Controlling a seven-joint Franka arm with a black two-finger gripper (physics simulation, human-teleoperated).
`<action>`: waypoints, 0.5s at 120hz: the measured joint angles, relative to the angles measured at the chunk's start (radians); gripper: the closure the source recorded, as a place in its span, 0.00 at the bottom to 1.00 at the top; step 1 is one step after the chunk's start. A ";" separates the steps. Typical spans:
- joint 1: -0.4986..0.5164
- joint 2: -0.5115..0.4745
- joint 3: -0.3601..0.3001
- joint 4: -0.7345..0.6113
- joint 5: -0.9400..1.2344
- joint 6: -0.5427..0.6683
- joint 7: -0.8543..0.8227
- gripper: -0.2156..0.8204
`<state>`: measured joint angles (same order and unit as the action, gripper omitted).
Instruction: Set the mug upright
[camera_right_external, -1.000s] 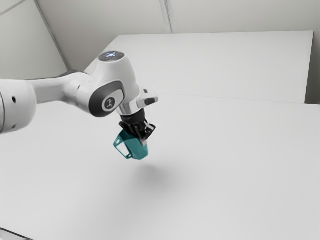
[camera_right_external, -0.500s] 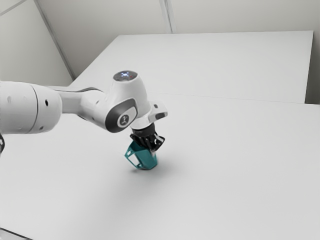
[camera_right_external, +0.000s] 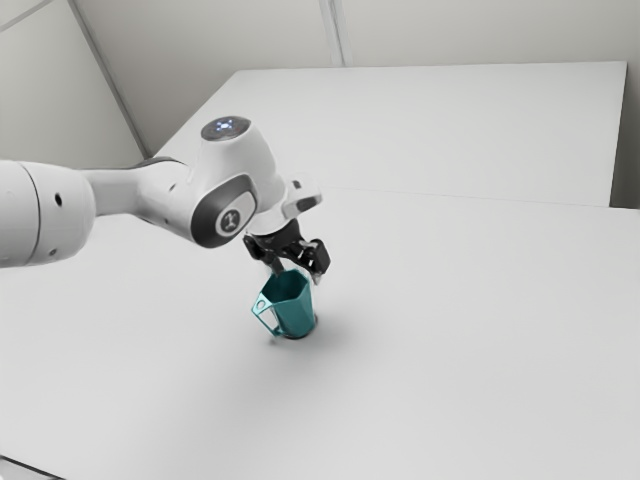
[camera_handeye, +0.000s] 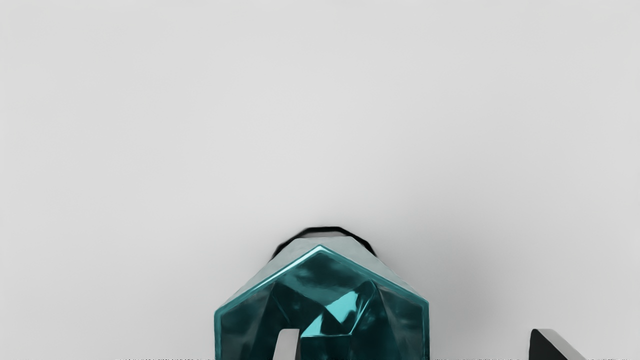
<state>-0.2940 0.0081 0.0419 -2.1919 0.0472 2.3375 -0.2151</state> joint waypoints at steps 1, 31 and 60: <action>0.000 -0.007 0.000 0.000 0.000 0.000 0.000 0.32; -0.050 -0.102 -0.004 0.145 -0.002 -0.130 0.001 0.24; -0.045 -0.060 -0.002 0.395 0.003 -0.372 0.018 0.22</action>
<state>-0.3386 -0.0517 0.0403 -1.7973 0.0499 1.9651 -0.1968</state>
